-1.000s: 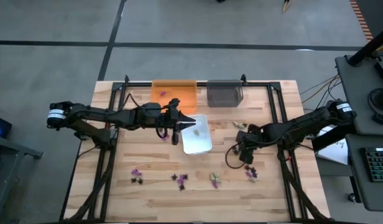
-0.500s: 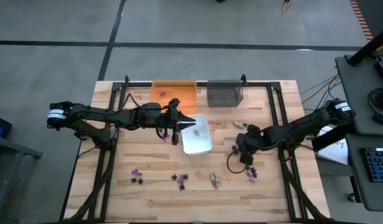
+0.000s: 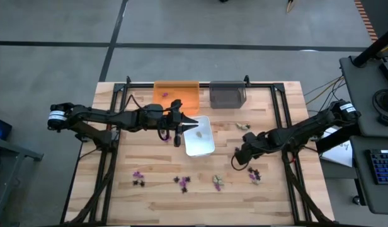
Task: Sort Halloween decoration
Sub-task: Put the black spider toy into the black bin
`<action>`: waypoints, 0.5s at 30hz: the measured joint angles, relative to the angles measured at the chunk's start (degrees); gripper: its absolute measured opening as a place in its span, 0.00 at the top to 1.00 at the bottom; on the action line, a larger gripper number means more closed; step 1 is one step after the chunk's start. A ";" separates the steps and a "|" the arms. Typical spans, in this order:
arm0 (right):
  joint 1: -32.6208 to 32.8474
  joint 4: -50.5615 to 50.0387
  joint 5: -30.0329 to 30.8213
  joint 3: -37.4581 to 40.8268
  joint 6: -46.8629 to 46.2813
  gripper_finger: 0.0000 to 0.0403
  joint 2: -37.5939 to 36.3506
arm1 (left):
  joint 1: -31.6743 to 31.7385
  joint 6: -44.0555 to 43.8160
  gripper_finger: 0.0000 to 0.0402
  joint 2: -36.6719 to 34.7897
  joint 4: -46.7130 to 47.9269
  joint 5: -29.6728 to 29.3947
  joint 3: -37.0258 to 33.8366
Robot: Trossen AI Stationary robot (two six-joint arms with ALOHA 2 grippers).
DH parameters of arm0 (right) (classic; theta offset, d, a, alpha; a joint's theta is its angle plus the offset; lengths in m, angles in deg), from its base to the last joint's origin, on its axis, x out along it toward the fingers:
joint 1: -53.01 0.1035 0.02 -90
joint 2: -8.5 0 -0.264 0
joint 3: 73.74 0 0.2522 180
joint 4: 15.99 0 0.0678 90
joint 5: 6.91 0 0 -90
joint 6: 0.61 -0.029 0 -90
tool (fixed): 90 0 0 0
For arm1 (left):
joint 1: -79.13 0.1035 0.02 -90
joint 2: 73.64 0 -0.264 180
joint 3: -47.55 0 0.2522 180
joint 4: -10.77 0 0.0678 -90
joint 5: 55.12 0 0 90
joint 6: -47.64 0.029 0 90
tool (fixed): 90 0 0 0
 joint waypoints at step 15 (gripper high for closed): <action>-0.13 -2.59 1.34 0.00 -3.75 0.97 4.86 | 0.07 3.26 0.90 0.00 -0.28 0.00 0.00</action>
